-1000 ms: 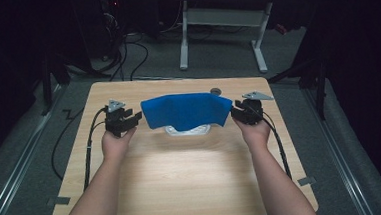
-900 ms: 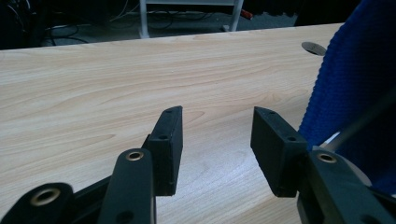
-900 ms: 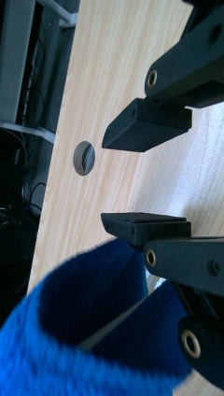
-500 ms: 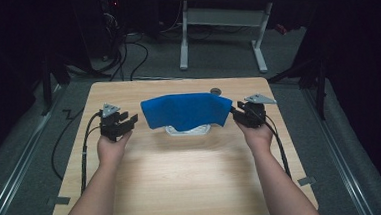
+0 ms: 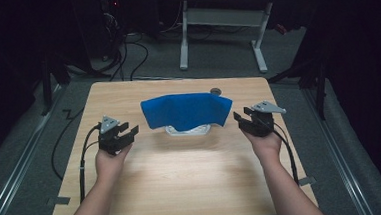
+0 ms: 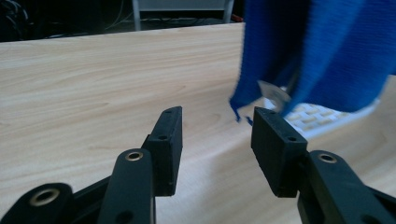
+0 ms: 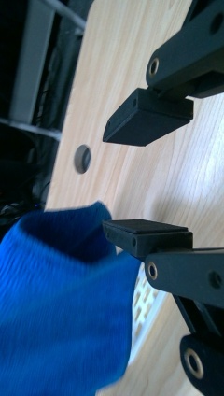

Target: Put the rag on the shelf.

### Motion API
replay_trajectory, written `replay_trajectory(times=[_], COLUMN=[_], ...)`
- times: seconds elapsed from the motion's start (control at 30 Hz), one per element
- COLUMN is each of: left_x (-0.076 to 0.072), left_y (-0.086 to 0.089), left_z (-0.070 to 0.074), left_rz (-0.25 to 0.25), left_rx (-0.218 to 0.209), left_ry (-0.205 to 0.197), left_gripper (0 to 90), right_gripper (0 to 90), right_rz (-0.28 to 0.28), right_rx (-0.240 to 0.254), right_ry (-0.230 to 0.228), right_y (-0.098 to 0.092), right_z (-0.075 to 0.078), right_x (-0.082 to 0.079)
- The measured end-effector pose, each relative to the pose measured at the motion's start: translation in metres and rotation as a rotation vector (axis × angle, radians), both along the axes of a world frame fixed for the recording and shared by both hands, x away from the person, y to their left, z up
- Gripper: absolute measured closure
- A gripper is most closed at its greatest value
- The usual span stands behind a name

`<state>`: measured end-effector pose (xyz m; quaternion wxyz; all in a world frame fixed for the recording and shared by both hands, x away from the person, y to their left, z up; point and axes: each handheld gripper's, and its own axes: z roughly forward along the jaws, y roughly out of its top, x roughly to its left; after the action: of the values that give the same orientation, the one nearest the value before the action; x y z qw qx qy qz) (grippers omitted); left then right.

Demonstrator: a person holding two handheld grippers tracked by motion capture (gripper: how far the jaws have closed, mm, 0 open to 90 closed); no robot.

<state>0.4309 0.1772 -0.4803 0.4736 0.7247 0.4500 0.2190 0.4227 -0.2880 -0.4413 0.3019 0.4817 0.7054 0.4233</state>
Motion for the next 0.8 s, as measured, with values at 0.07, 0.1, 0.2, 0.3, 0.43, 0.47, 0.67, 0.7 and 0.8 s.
replay_trajectory(times=[0.07, 0.1, 0.2, 0.3, 0.43, 0.47, 0.67, 0.7, 0.8], left_x=[-0.011, -0.017, -0.034, -0.050, -0.070, -0.075, -0.105, -0.111, -0.125], left_y=[0.001, 0.001, 0.003, 0.004, 0.001, -0.002, -0.032, -0.039, -0.056], left_z=[0.001, 0.001, 0.000, -0.003, -0.011, -0.013, -0.032, -0.036, -0.040], left_rz=[-0.005, -0.012, -0.026, -0.049, -0.079, -0.086, -0.167, -0.189, -0.263], left_rx=[0.006, 0.009, 0.033, 0.032, 0.041, 0.046, 0.068, 0.082, 0.125], left_ry=[-0.009, -0.009, -0.004, 0.020, 0.063, 0.069, 0.107, 0.110, 0.116], left_gripper=[53.3, 52.7, 50.6, 48.4, 46.1, 45.4, 42.4, 42.0, 41.3], right_gripper=[48.0, 46.6, 41.9, 40.6, 37.2, 36.4, 32.4, 32.1, 31.4], right_rz=[-0.003, 0.000, 0.009, 0.026, 0.050, 0.055, 0.098, 0.102, 0.115], right_rx=[0.006, 0.004, -0.025, -0.036, -0.042, -0.034, -0.047, -0.049, -0.048], right_ry=[-0.006, -0.009, 0.000, -0.036, -0.030, -0.029, 0.001, 0.005, 0.022], right_y=[0.000, 0.001, 0.003, 0.007, 0.013, 0.015, 0.034, 0.038, 0.048], right_z=[0.000, 0.000, -0.002, -0.006, -0.010, -0.011, -0.023, -0.025, -0.034], right_x=[-0.008, -0.013, -0.027, -0.045, -0.068, -0.073, -0.103, -0.108, -0.121])
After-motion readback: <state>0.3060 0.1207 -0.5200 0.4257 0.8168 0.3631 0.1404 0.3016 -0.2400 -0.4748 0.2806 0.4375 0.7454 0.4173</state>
